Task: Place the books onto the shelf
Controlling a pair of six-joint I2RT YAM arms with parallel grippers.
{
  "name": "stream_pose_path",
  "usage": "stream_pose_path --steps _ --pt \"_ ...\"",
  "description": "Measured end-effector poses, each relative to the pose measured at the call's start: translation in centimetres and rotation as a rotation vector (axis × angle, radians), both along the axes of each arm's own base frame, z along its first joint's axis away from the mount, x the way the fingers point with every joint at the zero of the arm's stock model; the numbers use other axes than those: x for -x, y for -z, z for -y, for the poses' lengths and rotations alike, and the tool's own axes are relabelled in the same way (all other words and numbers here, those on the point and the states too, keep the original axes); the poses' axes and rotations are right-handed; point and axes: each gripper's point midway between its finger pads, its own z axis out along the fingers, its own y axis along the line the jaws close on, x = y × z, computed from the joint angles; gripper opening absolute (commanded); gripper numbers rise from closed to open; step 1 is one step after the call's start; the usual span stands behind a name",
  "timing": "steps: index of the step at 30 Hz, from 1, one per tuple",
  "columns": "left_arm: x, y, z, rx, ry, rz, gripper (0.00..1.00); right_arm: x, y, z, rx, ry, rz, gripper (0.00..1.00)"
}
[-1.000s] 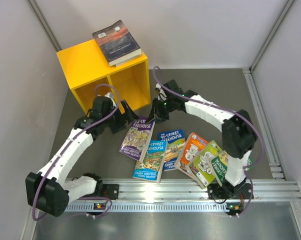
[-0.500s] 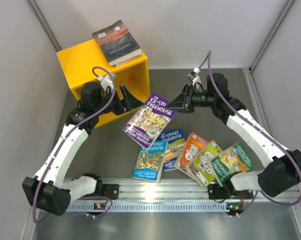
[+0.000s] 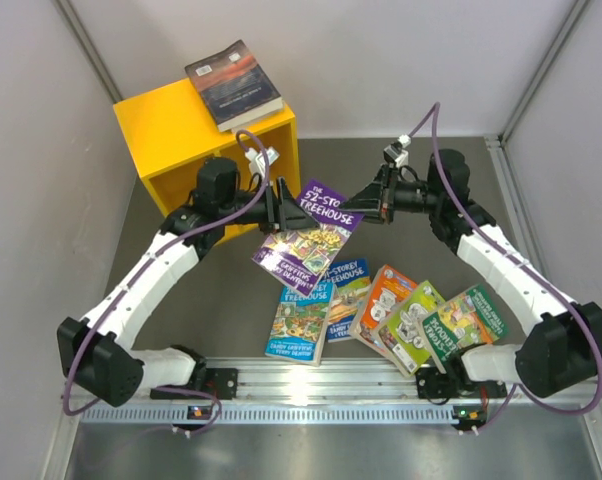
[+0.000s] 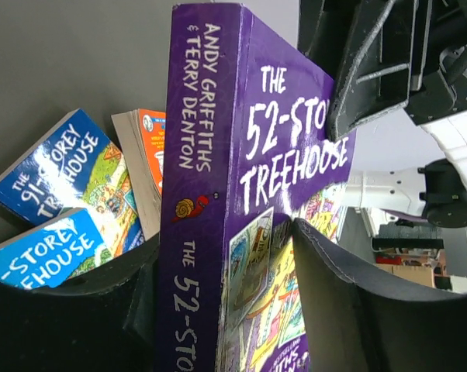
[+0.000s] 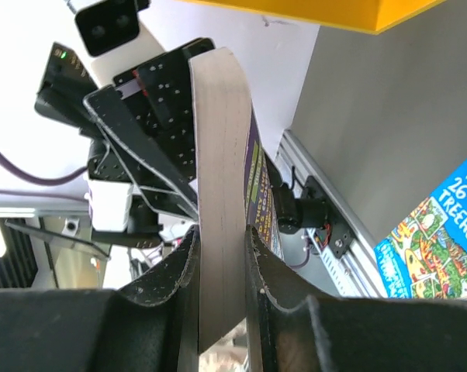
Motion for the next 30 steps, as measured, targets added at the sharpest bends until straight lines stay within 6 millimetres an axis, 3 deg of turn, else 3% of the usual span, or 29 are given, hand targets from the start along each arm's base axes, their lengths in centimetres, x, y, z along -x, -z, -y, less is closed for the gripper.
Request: stream_pose_path --steps 1,2,5,7,8,9,11,18,23,24,26,28,29,30 --pt "0.1 0.0 0.0 -0.004 0.004 -0.001 0.32 0.1 -0.2 0.0 -0.005 -0.005 0.003 0.0" --pt "0.2 0.0 0.0 -0.005 0.006 0.0 0.27 0.1 -0.3 0.0 -0.008 -0.007 0.003 0.0" --pt "0.3 -0.4 0.0 -0.022 0.005 0.016 0.22 0.2 -0.5 0.2 -0.016 -0.012 0.006 0.0" --pt "0.4 -0.7 -0.1 -0.037 0.005 0.027 0.29 0.3 -0.8 0.3 -0.021 -0.016 0.012 0.0" --pt "0.5 -1.0 -0.1 -0.044 0.007 0.031 0.48 0.5 -0.9 0.3 -0.023 -0.018 0.017 0.0" --pt "0.6 -1.2 -0.1 -0.049 0.01 0.039 0.55 0.6 -1.0 0.4 -0.026 -0.016 0.024 0.0" --pt "0.9 -1.7 -0.1 -0.062 0.016 0.051 0.61 0.9 -1.1 0.6 -0.029 -0.015 0.036 0.0" --pt "1.2 -2.3 -1.2 -0.115 0.015 0.082 0.59 0.9 -1.6 2.9 -0.02 0.039 0.059 0.0" --pt "1.8 -1.7 -1.4 -0.134 0.033 0.058 0.59 1.0 -1.4 3.1 -0.011 0.041 0.054 0.0" --pt "1.9 -1.6 -1.4 -0.134 0.037 0.057 0.58 1.0 -1.3 3.1 -0.01 0.04 0.05 0.0" --pt "2.0 -1.6 -1.4 -0.136 0.041 0.054 0.37 1.0 -1.2 3.1 -0.009 0.038 0.047 0.0" --pt "2.2 -1.5 -1.4 -0.137 0.05 0.054 0.25 1.1 -1.2 3.1 -0.008 0.033 0.049 0.0" --pt "2.3 -1.5 -1.3 -0.136 0.054 0.052 0.11 1.1 -1.2 3.1 -0.007 0.033 0.051 0.0" --pt "2.3 -1.5 -1.3 -0.136 0.056 0.052 0.05 1.1 -1.2 3.1 -0.007 0.032 0.051 0.0"
